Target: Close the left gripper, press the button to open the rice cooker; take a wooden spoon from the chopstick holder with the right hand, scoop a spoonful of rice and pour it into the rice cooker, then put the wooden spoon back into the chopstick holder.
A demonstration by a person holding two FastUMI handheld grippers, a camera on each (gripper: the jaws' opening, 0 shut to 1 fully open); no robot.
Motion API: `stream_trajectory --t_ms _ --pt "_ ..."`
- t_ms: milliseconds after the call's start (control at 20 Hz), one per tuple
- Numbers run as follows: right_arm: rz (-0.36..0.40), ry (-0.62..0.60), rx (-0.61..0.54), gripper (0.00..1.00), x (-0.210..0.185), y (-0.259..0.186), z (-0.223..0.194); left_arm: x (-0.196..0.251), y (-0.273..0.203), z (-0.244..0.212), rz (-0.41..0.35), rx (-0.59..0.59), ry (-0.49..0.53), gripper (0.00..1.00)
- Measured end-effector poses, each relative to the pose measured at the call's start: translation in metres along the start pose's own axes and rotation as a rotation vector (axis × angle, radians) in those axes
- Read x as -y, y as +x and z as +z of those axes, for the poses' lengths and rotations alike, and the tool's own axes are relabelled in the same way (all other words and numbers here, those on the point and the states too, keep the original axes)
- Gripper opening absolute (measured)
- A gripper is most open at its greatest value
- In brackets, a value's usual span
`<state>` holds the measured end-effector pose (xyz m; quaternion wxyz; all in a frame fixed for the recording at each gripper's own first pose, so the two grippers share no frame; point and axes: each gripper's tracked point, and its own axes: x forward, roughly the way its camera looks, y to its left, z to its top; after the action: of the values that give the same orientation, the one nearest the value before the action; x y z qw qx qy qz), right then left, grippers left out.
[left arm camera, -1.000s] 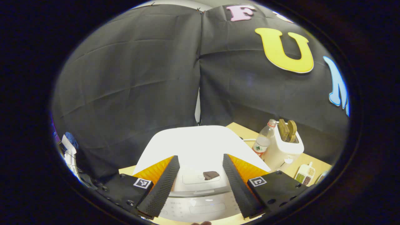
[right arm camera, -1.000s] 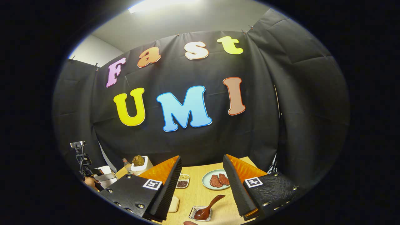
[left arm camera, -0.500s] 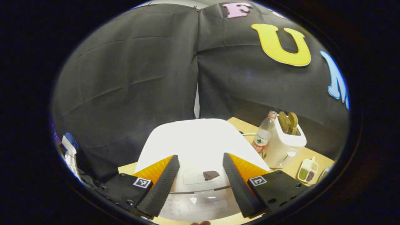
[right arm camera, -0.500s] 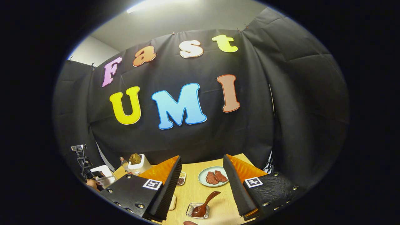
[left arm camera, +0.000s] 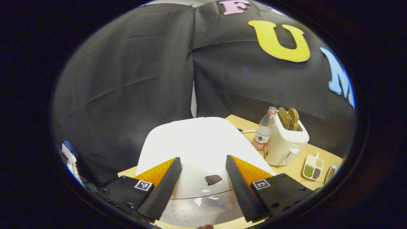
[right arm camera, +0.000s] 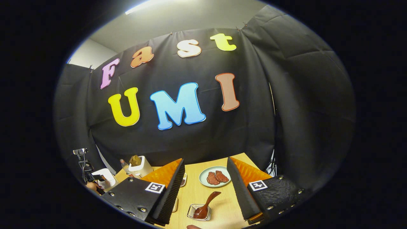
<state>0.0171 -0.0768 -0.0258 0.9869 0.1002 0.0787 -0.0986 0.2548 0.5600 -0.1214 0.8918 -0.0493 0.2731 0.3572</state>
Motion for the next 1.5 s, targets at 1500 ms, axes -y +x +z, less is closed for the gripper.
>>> stream_trajectory --t_ms 1500 --pt "0.071 -0.110 0.142 0.81 -0.060 -0.025 0.028 0.147 -0.381 0.104 -0.707 0.603 0.136 0.99"
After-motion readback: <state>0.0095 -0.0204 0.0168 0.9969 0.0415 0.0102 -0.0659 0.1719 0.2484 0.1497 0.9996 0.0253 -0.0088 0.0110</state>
